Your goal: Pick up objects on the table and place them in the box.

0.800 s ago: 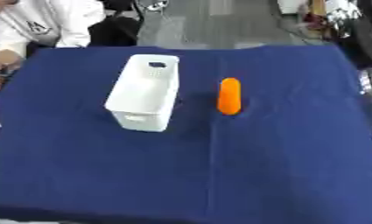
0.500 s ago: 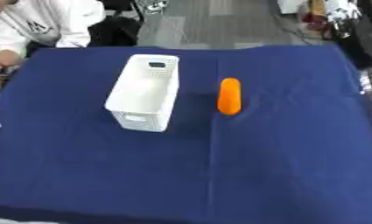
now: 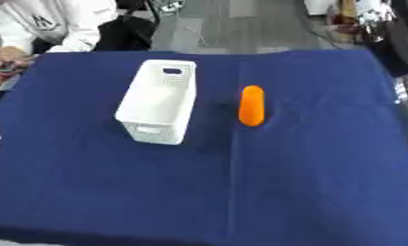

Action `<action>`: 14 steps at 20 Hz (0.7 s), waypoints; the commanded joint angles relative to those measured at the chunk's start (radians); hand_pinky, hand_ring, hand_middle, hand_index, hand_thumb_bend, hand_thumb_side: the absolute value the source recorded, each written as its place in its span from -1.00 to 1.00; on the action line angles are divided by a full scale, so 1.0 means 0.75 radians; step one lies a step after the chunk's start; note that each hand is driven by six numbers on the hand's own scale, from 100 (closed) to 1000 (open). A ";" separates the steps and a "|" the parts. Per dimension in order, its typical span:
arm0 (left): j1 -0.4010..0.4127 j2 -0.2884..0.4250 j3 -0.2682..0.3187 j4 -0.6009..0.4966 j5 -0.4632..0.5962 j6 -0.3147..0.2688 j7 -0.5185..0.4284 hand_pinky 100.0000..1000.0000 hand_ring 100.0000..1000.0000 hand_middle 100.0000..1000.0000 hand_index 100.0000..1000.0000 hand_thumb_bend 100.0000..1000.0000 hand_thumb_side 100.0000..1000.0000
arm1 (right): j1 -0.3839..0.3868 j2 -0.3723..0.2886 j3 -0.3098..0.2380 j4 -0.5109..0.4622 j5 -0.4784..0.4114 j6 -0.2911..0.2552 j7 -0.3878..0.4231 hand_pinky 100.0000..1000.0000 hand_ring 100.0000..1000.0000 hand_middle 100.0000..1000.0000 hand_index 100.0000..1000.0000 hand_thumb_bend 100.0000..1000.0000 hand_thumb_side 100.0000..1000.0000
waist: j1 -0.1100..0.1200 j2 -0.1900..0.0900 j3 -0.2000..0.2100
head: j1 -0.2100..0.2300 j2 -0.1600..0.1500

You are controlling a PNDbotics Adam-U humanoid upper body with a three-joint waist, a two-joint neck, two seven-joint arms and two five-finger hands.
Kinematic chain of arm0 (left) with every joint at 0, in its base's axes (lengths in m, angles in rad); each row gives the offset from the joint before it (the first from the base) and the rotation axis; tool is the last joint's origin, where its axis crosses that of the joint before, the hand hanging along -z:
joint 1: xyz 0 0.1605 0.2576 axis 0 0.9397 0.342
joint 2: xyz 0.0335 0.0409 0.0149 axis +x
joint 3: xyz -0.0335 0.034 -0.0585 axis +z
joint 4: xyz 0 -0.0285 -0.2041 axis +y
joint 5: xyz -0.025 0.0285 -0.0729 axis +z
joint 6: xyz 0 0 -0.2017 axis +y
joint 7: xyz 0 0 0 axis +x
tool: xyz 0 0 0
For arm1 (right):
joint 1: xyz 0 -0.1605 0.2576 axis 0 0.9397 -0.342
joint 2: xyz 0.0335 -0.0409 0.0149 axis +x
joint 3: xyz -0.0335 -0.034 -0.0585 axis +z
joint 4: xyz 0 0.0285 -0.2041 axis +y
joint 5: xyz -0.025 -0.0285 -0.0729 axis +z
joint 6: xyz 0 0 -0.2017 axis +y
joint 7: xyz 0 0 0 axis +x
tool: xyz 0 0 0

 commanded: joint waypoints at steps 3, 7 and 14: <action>-0.003 0.041 0.019 -0.020 -0.009 0.003 0.011 1.00 0.87 0.98 0.87 -0.72 0.66 | -0.089 -0.130 0.081 0.147 0.150 -0.090 0.082 0.26 0.44 0.53 0.56 -0.66 1.00 | -0.012 -0.020 0.000 | -0.038 0.000; 0.000 0.040 0.019 -0.020 -0.007 0.003 0.012 1.00 0.87 0.98 0.87 -0.71 0.66 | -0.161 -0.143 0.136 0.373 0.269 -0.140 0.111 0.57 0.62 0.65 0.69 -0.70 1.00 | -0.013 -0.023 0.005 | -0.046 -0.002; -0.003 0.037 0.014 -0.020 -0.003 0.003 0.005 1.00 0.87 0.98 0.87 -0.71 0.67 | -0.290 -0.088 0.178 0.710 0.411 -0.193 0.053 0.75 0.70 0.77 0.76 -0.74 1.00 | -0.014 -0.023 0.017 | -0.040 -0.001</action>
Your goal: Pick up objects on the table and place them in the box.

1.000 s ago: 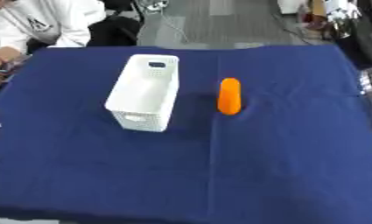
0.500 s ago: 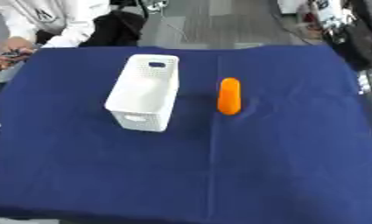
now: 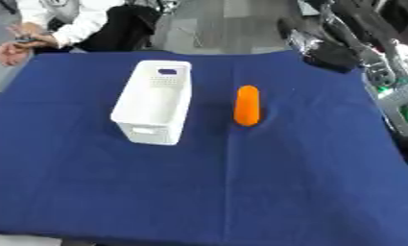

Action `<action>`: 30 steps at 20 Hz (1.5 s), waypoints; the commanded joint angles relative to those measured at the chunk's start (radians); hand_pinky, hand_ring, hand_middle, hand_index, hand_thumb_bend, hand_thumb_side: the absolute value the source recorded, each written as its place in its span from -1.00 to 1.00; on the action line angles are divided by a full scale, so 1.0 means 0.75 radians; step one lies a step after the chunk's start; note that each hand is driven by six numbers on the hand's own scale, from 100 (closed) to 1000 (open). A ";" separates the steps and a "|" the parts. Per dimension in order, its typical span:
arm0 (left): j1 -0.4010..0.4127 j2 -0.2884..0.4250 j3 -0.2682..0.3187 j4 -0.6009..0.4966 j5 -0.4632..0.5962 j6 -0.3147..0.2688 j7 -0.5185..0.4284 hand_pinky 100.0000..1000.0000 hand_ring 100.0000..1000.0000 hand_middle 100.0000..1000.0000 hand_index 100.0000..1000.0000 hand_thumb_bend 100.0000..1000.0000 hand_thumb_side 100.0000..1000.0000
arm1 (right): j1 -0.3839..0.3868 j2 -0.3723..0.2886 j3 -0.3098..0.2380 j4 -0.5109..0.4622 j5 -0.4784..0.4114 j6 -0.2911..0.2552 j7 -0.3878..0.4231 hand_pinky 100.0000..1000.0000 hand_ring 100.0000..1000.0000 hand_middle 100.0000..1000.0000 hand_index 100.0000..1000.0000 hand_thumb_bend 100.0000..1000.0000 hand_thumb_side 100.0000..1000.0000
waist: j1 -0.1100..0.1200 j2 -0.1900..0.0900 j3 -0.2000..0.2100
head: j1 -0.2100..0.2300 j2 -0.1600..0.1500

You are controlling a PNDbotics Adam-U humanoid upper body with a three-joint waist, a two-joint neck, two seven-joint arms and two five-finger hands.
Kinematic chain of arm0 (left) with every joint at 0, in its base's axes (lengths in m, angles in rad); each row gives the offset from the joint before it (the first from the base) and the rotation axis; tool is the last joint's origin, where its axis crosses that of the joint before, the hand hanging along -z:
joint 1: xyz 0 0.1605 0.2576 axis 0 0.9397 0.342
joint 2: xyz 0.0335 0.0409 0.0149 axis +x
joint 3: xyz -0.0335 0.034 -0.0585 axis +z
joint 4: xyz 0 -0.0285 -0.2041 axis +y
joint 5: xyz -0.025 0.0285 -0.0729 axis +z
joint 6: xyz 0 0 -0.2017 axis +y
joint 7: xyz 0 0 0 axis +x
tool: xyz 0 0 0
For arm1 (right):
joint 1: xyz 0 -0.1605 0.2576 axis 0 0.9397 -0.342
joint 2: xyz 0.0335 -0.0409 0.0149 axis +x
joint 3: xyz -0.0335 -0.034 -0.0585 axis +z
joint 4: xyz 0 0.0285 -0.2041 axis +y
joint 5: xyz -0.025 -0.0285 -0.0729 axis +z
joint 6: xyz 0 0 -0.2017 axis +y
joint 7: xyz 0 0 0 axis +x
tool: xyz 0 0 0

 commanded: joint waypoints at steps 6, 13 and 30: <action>-0.024 0.021 0.001 -0.020 0.009 -0.001 -0.009 1.00 0.87 0.98 0.88 -0.71 0.66 | -0.150 0.077 0.043 0.356 0.176 -0.067 -0.012 0.74 0.69 0.79 0.77 -0.77 1.00 | -0.009 -0.017 0.017 | -0.001 -0.024; -0.035 0.016 0.002 -0.020 0.015 -0.001 -0.009 1.00 0.86 0.98 0.88 -0.71 0.66 | -0.149 0.104 0.031 0.512 0.260 -0.124 -0.038 0.72 0.68 0.80 0.76 -0.82 1.00 | -0.013 -0.018 0.027 | 0.052 -0.021; -0.054 0.007 0.001 -0.020 0.024 -0.004 -0.014 1.00 0.86 0.98 0.87 -0.70 0.66 | -0.133 0.176 -0.006 0.773 0.432 -0.217 -0.123 0.65 0.62 0.80 0.77 -0.75 1.00 | -0.012 -0.007 0.041 | 0.085 -0.020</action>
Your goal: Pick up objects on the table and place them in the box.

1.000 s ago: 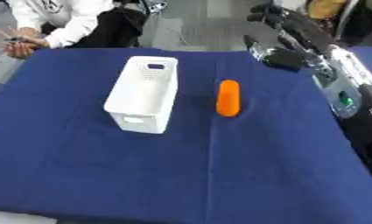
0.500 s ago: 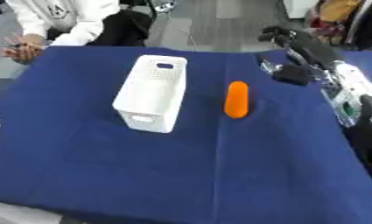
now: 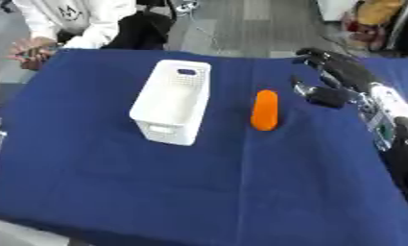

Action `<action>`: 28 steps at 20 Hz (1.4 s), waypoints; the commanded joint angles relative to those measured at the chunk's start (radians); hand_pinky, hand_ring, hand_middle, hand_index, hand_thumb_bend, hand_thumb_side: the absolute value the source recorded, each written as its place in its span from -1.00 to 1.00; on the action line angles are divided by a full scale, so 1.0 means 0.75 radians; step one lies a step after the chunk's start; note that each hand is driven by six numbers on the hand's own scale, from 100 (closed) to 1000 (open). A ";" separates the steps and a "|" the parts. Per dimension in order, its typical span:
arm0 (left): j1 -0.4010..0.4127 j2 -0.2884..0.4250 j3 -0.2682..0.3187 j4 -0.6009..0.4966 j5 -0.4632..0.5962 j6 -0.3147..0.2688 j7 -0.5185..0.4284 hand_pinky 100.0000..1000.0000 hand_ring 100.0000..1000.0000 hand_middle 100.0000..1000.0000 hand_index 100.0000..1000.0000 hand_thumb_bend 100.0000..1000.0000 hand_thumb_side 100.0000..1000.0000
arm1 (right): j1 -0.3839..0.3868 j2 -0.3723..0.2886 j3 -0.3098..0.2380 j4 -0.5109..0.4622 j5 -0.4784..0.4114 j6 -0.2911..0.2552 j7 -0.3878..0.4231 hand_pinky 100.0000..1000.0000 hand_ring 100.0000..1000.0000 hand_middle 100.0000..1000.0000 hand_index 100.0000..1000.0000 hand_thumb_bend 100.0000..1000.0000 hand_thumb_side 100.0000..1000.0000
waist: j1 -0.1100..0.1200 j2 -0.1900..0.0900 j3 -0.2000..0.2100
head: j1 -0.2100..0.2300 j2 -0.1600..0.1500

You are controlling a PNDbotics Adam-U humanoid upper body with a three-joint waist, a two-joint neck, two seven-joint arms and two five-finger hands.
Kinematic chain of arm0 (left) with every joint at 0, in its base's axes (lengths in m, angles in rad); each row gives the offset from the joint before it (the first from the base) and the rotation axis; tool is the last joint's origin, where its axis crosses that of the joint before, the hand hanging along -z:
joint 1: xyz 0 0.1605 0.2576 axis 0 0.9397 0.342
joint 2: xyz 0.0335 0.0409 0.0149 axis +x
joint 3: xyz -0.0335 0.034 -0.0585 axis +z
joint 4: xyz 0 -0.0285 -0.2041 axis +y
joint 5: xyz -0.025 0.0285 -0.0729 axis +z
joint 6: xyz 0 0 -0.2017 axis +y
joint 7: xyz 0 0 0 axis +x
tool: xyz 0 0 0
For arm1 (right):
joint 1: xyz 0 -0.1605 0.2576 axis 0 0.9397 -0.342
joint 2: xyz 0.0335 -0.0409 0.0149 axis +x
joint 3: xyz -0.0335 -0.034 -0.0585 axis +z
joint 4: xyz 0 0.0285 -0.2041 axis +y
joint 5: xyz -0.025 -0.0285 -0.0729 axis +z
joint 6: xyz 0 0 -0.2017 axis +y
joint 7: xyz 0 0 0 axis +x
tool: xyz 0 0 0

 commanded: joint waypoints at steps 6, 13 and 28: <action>-0.034 0.007 0.001 -0.020 0.007 -0.002 -0.005 1.00 0.86 0.98 0.88 -0.70 0.66 | -0.011 0.018 -0.005 0.019 0.023 -0.027 -0.026 0.65 0.62 0.80 0.77 -0.75 1.00 | -0.005 -0.007 0.009 | 0.022 -0.007; -0.038 0.004 -0.001 -0.020 0.011 -0.003 -0.007 1.00 0.86 0.98 0.87 -0.70 0.66 | -0.029 0.059 0.009 0.023 0.024 -0.040 -0.018 0.65 0.63 0.80 0.77 -0.76 1.00 | -0.004 -0.006 0.014 | 0.031 -0.005; -0.064 -0.010 0.000 -0.020 0.015 0.003 -0.010 1.00 0.86 0.98 0.88 -0.70 0.66 | -0.038 0.045 -0.005 0.035 -0.105 -0.105 0.018 0.63 0.63 0.79 0.80 -0.26 1.00 | -0.009 0.008 0.038 | 0.163 -0.006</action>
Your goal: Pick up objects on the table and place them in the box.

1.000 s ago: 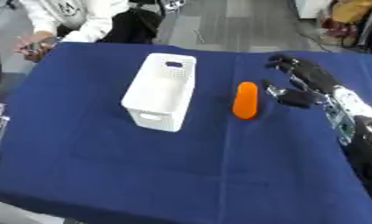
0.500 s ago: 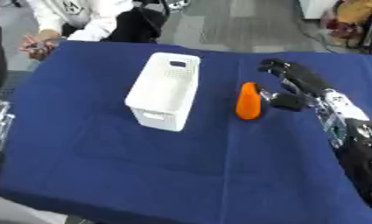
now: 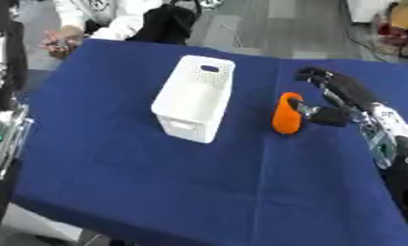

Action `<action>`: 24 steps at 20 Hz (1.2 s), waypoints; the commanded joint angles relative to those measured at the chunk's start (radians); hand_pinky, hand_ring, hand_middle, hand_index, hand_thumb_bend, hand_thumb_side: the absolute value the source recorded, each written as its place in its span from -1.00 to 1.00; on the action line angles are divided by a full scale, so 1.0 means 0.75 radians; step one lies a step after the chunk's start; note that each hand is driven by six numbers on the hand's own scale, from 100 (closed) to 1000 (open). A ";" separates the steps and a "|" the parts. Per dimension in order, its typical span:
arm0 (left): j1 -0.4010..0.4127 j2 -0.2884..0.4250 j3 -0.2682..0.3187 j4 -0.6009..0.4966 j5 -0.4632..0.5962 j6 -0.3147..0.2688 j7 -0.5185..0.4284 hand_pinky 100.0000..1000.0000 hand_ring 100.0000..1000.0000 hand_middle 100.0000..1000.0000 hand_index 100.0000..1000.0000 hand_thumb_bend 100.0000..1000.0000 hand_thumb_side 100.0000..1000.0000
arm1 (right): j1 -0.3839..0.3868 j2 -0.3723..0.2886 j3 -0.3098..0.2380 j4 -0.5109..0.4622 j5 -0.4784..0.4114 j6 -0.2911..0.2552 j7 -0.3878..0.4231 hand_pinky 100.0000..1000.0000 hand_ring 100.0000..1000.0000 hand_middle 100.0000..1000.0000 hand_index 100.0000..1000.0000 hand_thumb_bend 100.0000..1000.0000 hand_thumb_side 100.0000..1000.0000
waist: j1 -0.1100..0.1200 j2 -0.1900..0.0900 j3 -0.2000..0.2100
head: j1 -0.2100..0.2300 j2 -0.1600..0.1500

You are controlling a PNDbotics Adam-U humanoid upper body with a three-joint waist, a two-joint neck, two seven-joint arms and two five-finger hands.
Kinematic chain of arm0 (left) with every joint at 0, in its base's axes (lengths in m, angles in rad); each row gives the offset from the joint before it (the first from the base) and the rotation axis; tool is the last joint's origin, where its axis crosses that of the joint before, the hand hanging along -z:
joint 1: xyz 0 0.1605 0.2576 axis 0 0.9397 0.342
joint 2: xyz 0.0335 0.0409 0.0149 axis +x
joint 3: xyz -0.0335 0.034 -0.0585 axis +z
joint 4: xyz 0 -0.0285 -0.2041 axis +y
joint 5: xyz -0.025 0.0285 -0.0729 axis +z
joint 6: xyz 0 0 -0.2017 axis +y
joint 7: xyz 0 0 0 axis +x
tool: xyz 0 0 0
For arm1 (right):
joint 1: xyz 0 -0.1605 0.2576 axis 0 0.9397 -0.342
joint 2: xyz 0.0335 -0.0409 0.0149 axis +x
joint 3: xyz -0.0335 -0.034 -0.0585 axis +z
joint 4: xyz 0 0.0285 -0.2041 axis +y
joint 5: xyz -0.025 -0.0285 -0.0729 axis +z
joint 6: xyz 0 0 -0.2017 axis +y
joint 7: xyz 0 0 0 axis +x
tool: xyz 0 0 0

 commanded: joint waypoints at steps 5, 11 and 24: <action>-0.040 -0.005 0.006 -0.020 0.006 0.008 -0.007 1.00 0.86 0.98 0.88 -0.69 0.66 | -0.032 -0.034 -0.044 0.025 -0.051 -0.002 -0.001 0.64 0.66 0.80 0.82 -0.22 1.00 | -0.006 -0.002 0.013 | 0.121 -0.006; -0.057 -0.012 0.006 -0.020 0.006 0.015 -0.013 1.00 0.86 0.98 0.88 -0.69 0.66 | -0.044 -0.035 -0.074 0.083 -0.079 0.017 0.007 0.65 0.68 0.81 0.83 -0.18 1.00 | -0.010 0.006 0.025 | 0.201 0.005; -0.075 -0.022 -0.012 -0.020 0.011 0.038 -0.051 1.00 0.86 0.98 0.89 -0.70 0.67 | -0.057 -0.073 -0.099 0.112 -0.104 0.026 0.035 0.67 0.71 0.81 0.84 -0.19 1.00 | -0.023 0.017 0.050 | -0.285 -0.017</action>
